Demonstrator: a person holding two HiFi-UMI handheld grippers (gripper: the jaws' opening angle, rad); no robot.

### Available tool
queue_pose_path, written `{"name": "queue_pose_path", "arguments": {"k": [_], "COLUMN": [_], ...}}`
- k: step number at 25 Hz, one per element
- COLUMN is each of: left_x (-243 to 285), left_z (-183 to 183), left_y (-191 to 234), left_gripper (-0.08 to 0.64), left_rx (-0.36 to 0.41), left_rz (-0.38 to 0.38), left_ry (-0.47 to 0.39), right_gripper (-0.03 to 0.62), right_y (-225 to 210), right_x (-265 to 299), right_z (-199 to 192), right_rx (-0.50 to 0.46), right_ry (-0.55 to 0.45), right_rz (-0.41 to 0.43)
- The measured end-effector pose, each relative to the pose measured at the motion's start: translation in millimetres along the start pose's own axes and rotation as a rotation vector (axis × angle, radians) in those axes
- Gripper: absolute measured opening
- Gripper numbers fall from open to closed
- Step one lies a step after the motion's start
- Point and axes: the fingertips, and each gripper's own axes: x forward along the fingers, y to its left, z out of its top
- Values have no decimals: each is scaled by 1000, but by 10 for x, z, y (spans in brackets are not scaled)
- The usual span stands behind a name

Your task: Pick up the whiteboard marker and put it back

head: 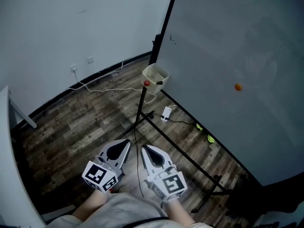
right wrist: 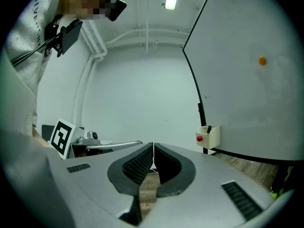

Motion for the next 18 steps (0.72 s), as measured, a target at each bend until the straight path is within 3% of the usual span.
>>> {"name": "queue_pose_path", "arguments": {"k": [8,18], "left_x": [78,323], "left_z": [-51,19], "left_y": [379,519], "left_gripper": [14,14], "left_rx": [-5,-3], "left_rz": [9,9], "left_ry": [8,-5], "right_gripper": [20,20], "right_y": [-145,-313], "right_x": [356,528], "right_z": [-31,34], "right_rx": [-58,-43], "right_ry": [16,3], "right_rz": [-32,-33]}}
